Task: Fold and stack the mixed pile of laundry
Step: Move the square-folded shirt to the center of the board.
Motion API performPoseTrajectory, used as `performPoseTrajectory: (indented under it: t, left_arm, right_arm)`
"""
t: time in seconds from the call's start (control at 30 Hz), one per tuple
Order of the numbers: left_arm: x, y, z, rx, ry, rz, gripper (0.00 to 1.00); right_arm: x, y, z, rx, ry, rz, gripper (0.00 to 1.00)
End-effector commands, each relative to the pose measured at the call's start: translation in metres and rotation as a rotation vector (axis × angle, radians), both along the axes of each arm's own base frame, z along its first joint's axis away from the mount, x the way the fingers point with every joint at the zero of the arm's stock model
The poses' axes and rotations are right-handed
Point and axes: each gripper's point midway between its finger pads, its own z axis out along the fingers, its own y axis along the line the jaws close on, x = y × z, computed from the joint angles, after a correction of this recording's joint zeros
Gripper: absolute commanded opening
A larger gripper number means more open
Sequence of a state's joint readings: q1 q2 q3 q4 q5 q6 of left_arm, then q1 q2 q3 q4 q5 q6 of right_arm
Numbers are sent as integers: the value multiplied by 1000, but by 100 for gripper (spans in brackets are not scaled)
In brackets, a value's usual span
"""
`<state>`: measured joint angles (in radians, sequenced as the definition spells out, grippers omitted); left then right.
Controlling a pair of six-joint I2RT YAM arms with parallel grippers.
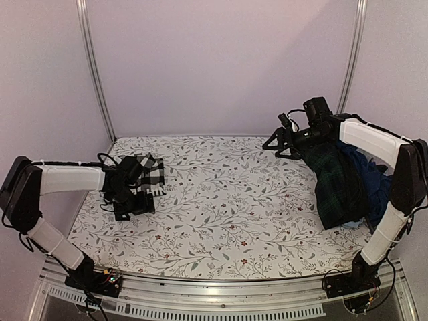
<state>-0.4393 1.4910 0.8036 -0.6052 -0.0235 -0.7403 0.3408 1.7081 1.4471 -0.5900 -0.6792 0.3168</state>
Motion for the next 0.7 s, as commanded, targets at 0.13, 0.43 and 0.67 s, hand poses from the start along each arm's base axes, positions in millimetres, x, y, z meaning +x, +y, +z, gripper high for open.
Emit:
performPoseTrajectory:
  t: [0.13, 0.43, 0.67]
  left_arm:
    - [29, 26, -41, 141, 48, 107, 100]
    - [100, 60, -53, 207, 8, -42, 100]
    - [162, 80, -46, 259, -45, -187, 99]
  right_arm:
    - [2, 0, 10, 20, -37, 15, 81]
    - [9, -17, 14, 1, -50, -43, 82]
    - [12, -21, 11, -1, -35, -74, 82]
